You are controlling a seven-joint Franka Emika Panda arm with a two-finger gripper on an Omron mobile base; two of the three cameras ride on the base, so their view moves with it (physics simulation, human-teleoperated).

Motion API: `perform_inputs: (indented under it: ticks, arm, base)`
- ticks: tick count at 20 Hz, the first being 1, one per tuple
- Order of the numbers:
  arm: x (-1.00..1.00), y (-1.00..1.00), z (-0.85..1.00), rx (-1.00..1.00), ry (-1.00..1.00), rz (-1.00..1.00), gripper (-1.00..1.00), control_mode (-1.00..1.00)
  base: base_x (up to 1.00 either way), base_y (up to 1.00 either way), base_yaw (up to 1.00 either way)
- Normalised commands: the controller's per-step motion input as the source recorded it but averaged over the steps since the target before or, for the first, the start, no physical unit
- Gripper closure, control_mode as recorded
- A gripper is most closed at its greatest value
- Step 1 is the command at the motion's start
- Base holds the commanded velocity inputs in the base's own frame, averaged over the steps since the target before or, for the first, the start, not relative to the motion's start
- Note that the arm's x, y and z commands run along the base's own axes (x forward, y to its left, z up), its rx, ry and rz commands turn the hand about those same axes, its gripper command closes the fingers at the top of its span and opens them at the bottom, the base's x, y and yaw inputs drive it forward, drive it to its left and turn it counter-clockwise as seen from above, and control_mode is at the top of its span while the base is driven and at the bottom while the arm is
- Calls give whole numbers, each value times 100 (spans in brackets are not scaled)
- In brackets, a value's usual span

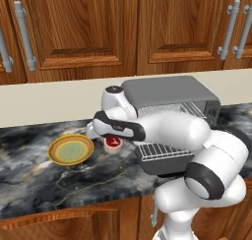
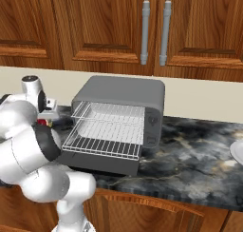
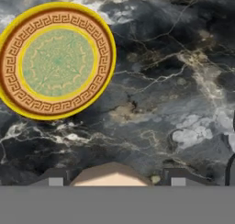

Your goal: Open the toaster oven door. Place the bread on the top rack in the toaster oven and place the steak on the bottom rack.

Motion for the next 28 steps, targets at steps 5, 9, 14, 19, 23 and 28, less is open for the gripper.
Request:
perform_inputs:
  ticks: [5,9,14,19,23,28]
  arm:
    - [-31,-78,18,0,-2,0,100,-100]
    - [-19,-76,14,0,0,0,100,-100]
    - [1,-68,7,0,0,0,100,-100]
    - [17,-58,3,-1,0,0,100,-100]
    - [29,-49,0,-2,0,-3,100,-100]
    - [38,-42,0,-3,2,-5,100,-100]
  base:
    - [0,0,0]
    - [0,0,0]
    - [0,0,0]
    - [0,0,0]
    - [0,0,0]
    - [0,0,0]
